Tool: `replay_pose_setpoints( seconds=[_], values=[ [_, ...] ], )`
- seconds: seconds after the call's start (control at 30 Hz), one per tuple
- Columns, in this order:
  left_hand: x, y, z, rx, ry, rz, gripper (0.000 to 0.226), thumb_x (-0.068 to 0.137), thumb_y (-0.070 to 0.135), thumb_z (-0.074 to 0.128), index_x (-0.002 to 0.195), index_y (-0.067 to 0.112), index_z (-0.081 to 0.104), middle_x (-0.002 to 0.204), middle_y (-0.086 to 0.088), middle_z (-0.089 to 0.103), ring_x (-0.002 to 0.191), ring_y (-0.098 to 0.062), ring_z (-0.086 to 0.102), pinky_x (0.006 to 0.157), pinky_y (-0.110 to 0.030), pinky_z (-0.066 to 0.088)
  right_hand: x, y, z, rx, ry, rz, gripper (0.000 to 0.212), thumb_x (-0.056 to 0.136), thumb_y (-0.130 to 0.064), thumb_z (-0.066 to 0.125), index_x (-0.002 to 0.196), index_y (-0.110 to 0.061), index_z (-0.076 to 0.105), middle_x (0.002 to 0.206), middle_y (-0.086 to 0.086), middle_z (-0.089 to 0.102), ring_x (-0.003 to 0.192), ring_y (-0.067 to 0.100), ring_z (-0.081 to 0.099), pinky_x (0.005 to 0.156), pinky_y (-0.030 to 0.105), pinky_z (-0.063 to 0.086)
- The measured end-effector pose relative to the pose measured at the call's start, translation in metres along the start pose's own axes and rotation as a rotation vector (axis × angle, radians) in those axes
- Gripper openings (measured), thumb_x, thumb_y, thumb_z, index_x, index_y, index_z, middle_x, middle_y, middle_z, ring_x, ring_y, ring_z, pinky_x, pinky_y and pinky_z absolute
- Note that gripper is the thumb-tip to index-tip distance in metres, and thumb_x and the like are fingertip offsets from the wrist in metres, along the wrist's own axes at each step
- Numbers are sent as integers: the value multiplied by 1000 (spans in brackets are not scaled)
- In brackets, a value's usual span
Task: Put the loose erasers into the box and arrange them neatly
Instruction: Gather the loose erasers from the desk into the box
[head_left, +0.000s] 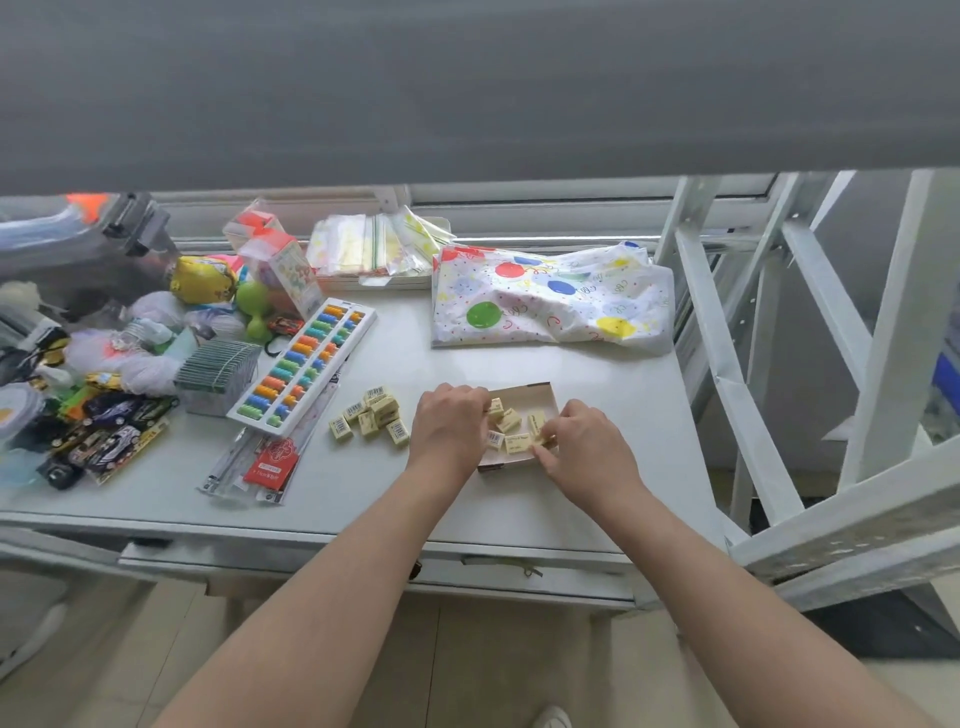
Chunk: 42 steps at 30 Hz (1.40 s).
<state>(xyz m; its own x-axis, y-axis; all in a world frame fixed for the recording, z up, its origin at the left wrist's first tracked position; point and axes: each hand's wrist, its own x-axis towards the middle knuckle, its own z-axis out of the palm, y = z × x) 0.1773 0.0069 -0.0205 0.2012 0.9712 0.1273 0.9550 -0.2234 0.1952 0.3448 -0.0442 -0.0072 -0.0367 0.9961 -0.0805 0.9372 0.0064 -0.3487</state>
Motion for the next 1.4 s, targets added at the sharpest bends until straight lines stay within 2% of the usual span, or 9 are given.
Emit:
replay_pose_setpoints(
  seconds=[0.2,0.37,0.53,0.67,0.73,0.87,1.13,1.27,1.4],
  values=[
    [0,2,-3,93,1,-6,17,88,15,56,96,15,71,91,-4,71,92,-27,59,82,-35,43,0,1,-5,16,-14,-9,32,95,-39,55,106,-15,74,108,6,60,104,27,58,91,37,48],
    [-9,4,-13,-98,56,-41,20,92,19,54,99,13,72,97,-3,70,91,-24,61,83,-35,48,1,3,-1,41,-14,-7,33,97,-36,52,105,-12,73,110,6,59,106,27,56,87,36,51],
    [-48,-40,-22,-308,290,-271,21,93,6,56,109,10,69,102,-5,68,94,-19,62,83,-35,56,4,6,4,42,19,-38,29,97,-34,55,100,-11,73,105,6,60,101,27,57,82,37,52],
    [-59,-80,-21,-306,247,-460,28,96,15,54,124,11,59,117,-8,57,105,-22,53,88,-37,52,8,0,6,-78,153,-62,14,81,-27,74,78,-13,74,83,8,63,79,33,59,70,39,49],
    [-58,-92,-18,-271,176,-464,36,97,23,54,130,12,54,124,-9,53,112,-25,51,92,-38,51,10,-11,6,-56,235,-92,12,76,-24,79,73,-14,73,78,7,63,75,33,60,68,40,49],
    [-48,-99,-9,-224,104,-422,47,96,33,56,138,12,49,131,-10,49,119,-26,47,101,-40,45,13,-50,11,-31,225,-248,15,76,-31,76,78,-16,74,82,4,68,81,31,64,74,40,50],
    [-47,-109,12,-166,294,-260,28,93,26,65,119,15,66,110,-4,60,98,-23,57,88,-39,49,31,-112,42,-146,98,-381,36,86,-45,61,100,-16,73,98,6,69,98,31,62,88,45,47],
    [-49,-107,10,-200,308,-213,21,97,22,59,115,15,65,109,-1,66,96,-21,58,86,-37,47,41,-128,60,-143,32,-326,31,79,-44,68,89,-15,71,87,7,69,88,32,63,79,44,49],
    [-51,-105,4,-408,347,-255,23,97,18,54,117,14,63,110,0,68,97,-15,59,88,-30,48,51,-145,76,-108,21,-220,21,71,-41,73,76,-22,65,73,0,66,71,26,64,64,38,49]
  ],
)
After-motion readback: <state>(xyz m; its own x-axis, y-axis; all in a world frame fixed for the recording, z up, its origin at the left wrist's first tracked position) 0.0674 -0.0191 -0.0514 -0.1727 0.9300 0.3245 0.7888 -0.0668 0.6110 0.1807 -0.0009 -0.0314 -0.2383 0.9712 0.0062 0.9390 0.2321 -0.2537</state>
